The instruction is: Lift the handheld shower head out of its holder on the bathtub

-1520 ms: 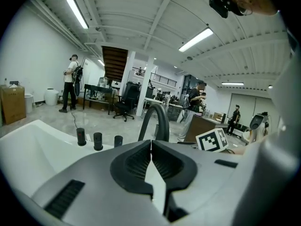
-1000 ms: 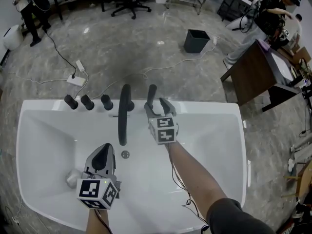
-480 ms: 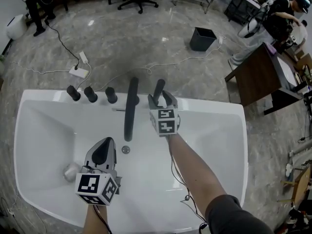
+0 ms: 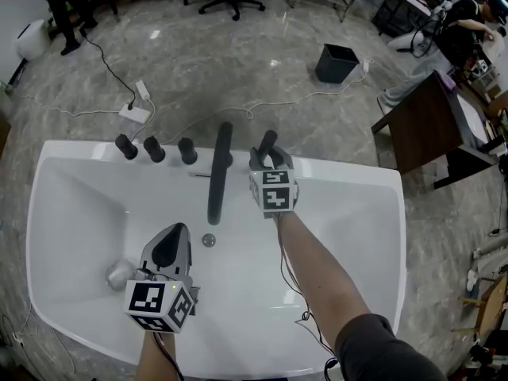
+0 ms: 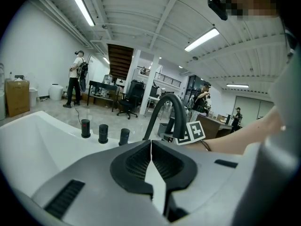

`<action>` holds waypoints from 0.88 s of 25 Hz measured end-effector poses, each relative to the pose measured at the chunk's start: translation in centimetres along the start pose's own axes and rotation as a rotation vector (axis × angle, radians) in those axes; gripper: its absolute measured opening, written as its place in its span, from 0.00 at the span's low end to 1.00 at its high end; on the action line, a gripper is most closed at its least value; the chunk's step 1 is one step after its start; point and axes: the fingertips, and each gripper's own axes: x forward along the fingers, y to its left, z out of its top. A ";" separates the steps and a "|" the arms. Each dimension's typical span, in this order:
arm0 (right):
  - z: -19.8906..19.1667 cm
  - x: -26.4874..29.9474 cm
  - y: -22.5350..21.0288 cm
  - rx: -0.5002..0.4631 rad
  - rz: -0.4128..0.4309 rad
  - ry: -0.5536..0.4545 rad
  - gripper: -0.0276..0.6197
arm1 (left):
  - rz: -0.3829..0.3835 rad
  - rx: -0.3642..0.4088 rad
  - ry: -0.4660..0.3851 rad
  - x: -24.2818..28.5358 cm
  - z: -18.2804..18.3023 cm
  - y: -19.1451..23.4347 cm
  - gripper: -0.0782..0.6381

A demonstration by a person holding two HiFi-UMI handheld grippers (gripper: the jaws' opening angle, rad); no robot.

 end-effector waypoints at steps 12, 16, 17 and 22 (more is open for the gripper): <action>5.9 -8.5 0.6 -0.022 0.030 -0.144 0.26 | 0.008 0.005 0.005 -4.2 2.4 -2.1 0.13; 7.6 -12.7 0.8 -0.039 0.038 -0.189 0.26 | 0.008 -0.002 -0.007 -5.9 3.4 -3.5 0.13; 8.1 -13.9 0.8 -0.037 0.040 -0.200 0.26 | 0.008 0.001 -0.013 -6.3 3.8 -4.0 0.13; 9.6 -20.4 1.3 -0.033 0.043 -0.250 0.26 | -0.007 0.005 -0.033 -8.8 5.5 -6.1 0.13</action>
